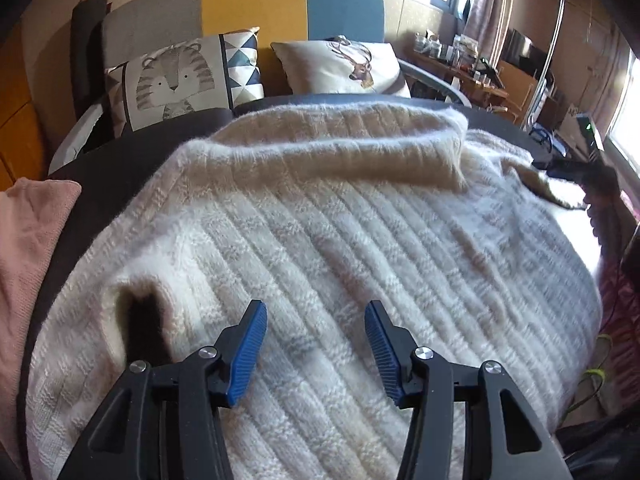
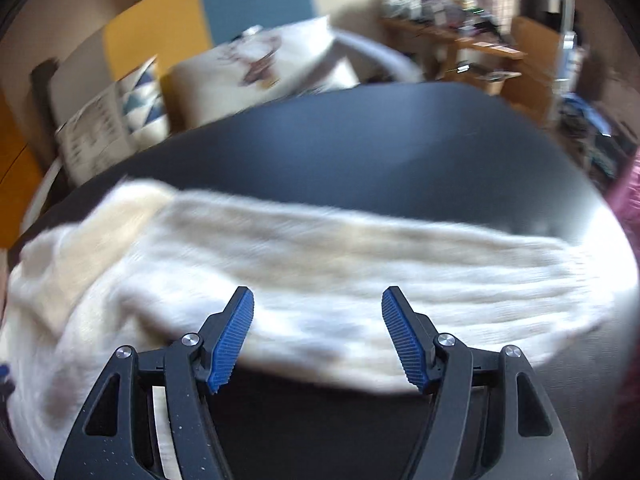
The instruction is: Fold clothes
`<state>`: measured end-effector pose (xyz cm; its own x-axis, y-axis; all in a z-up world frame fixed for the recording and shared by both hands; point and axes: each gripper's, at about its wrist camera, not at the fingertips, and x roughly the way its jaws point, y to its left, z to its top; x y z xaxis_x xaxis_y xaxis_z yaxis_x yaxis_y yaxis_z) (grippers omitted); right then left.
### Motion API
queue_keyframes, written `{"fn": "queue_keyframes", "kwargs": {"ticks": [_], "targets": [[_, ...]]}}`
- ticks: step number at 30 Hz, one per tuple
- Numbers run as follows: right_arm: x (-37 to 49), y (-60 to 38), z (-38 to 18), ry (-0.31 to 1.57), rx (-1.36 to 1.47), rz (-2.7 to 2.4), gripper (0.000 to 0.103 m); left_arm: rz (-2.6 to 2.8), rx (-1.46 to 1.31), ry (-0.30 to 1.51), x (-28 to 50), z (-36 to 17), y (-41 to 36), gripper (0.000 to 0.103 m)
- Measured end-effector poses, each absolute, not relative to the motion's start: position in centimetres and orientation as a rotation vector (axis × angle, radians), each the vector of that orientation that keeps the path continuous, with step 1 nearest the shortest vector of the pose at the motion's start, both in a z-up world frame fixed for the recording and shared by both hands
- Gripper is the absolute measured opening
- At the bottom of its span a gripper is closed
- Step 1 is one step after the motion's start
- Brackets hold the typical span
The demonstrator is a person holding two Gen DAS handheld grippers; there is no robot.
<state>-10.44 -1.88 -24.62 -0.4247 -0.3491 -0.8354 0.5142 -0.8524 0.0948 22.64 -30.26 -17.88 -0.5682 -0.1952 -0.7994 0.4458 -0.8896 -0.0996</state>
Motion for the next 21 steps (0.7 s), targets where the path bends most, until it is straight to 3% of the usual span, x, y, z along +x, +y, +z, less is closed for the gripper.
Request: {"fn": "queue_keyframes", "kwargs": {"ticks": [2,6,9,13,21], "targets": [[-10.3,-2.4,-26.0,0.281,1.318,-2.26,0.07,-2.46,1.197,0.419,22.3,-17.8,-30.4,0.052],[-9.3,-1.3,-27.0,0.264,1.29,-2.277,0.082,-2.457,1.222,0.375,22.4,-19.3,-30.2,0.052],[-8.1,0.5,-27.2,0.212,1.299,-2.287,0.082,-2.481,1.231,0.279,23.1,-19.6,-29.1,0.052],[-6.1,1.9,-26.9,0.286,1.274,-2.308,0.083,-2.518,1.232,0.238,25.0,-19.8,-28.1,0.052],[-7.8,1.3,-25.1,0.36,1.403,-2.289,0.084,-2.53,1.293,0.484,25.1,-17.9,-30.8,0.052]]}}
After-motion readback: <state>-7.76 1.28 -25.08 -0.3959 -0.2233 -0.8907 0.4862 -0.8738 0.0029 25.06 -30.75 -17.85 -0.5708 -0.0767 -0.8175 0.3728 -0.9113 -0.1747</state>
